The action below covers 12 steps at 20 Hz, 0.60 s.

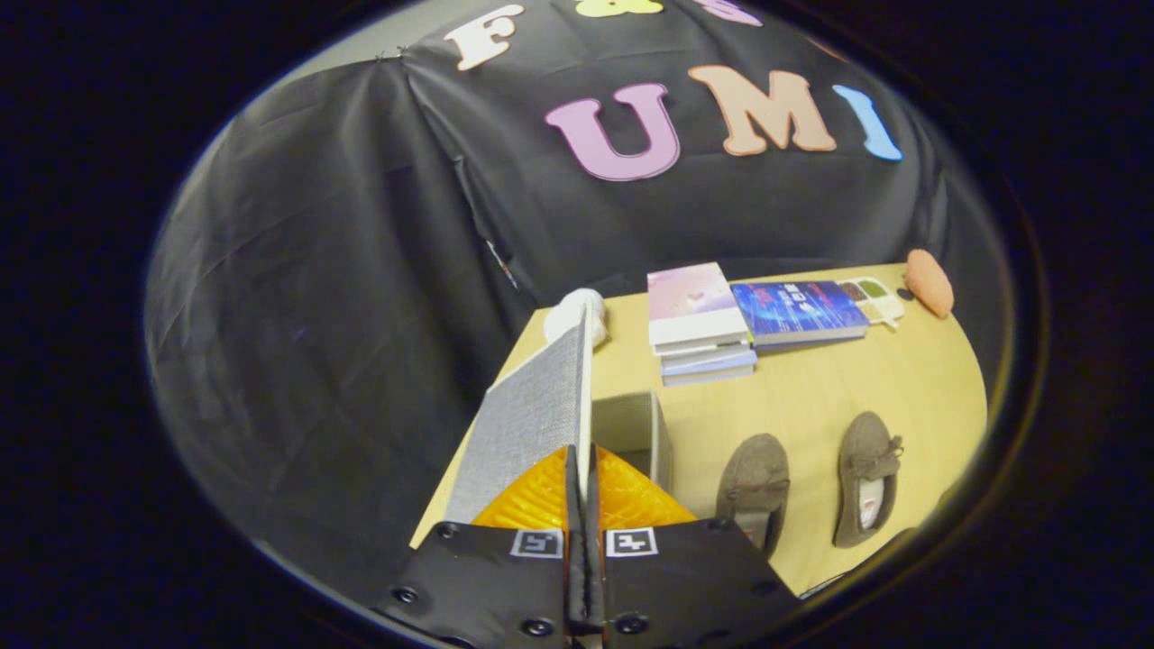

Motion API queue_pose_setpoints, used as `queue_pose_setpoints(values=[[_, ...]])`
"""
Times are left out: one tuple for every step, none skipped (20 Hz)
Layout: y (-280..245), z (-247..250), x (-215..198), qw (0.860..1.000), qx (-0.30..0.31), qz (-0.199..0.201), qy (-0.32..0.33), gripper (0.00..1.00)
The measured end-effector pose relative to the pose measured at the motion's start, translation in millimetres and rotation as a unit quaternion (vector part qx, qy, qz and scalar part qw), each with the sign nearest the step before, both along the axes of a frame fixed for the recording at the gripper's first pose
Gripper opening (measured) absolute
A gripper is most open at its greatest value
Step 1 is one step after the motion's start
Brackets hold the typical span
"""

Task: Open the storage box then place both shoes into the box .Put the left shoe in first, then the right shoe, with the right side of both shoes facing outward in a uniform manner.

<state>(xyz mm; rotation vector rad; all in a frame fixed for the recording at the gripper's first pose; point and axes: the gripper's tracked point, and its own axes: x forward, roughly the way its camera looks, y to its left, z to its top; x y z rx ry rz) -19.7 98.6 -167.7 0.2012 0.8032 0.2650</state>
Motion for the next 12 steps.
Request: queue_pose_setpoints(values=[[8, 9, 0, 1.0, 0.0, 0.004, -0.003, 0.04], [16, 17, 1, 1.0, -0.001, 0.01, -0.004, 0.04], [23, 24, 1, 1.0, -0.001, 0.015, -0.005, 0.04], [31, 31, 2, 1.0, 0.003, 0.019, -0.004, 0.04], [39, 37, 2, 1.0, 0.011, 0.024, -0.004, 0.04], [47, 43, 2, 0.999, 0.018, 0.028, -0.003, 0.04], [54, 47, 1, 0.999, 0.024, 0.033, -0.002, 0.04], [62, 52, 1, 0.999, 0.028, 0.038, 0.0, 0.04], [69, 56, 0, 0.999, 0.034, 0.042, 0.005, 0.04], [79, 62, -1, 0.998, 0.045, 0.046, 0.011, 0.04], [88, 66, -2, 0.997, 0.053, 0.049, 0.014, 0.04], [97, 70, -3, 0.997, 0.055, 0.051, 0.018, 0.04]])
